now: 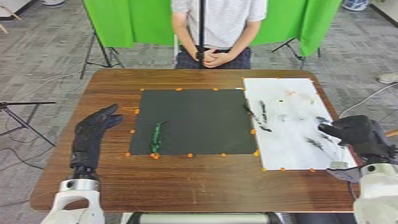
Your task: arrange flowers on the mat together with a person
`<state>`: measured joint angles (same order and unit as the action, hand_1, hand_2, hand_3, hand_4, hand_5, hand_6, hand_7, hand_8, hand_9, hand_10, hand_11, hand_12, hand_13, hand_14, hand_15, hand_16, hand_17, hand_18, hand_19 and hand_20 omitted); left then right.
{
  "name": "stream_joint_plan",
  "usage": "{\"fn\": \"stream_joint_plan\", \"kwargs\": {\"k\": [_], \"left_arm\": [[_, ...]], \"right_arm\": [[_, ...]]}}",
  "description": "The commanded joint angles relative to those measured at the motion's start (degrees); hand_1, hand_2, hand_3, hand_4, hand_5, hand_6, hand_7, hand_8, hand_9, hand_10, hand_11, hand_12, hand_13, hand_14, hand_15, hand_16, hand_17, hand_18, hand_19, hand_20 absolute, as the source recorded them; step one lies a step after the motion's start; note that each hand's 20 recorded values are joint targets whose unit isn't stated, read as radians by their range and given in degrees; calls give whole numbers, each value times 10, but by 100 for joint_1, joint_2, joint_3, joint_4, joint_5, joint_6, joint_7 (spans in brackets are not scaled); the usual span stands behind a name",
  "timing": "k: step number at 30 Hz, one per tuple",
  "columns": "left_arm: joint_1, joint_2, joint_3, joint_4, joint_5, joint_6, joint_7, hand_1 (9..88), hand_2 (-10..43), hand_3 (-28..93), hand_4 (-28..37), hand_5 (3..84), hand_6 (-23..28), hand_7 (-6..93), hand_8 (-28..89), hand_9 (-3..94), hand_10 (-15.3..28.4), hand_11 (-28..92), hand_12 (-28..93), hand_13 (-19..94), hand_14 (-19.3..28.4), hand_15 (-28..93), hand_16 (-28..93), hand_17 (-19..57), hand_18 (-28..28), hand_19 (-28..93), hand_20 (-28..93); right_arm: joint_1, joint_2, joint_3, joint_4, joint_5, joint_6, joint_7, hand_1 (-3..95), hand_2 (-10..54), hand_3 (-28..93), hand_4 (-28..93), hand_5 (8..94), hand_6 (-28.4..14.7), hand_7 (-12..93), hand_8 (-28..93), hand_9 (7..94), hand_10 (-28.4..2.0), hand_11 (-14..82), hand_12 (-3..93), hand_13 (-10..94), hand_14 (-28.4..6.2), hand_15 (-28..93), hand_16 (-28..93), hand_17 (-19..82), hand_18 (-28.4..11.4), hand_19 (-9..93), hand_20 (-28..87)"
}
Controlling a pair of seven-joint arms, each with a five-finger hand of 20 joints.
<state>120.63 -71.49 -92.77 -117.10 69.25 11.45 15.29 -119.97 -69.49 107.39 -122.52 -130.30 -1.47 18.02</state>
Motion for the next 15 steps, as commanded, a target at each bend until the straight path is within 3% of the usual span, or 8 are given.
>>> {"fn": "stream_joint_plan", "kwargs": {"k": [1, 15], "left_arm": [[112, 19, -39, -35, 7, 24, -40, 271, 38, 659, -208, 503, 33, 154, -68, 516, 150, 228, 140, 400, 178, 220, -15, 94, 115, 91, 171], [107, 3, -58, -41, 11, 13, -88, 271, 37, 658, -205, 503, 33, 153, -67, 516, 151, 229, 141, 399, 178, 219, -14, 94, 115, 92, 171]], "right_arm": [[-77, 205, -192, 291, -1766, -81, 256, 280, -95, 622, -283, 620, -54, 122, -78, 676, -170, 198, 236, 640, -141, 401, 249, 286, -198, 524, 406], [-157, 411, -436, 588, -2141, -339, 633, 298, -95, 655, -283, 647, -42, 139, -77, 703, -162, 214, 239, 664, -134, 475, 263, 288, -211, 582, 428]]}}
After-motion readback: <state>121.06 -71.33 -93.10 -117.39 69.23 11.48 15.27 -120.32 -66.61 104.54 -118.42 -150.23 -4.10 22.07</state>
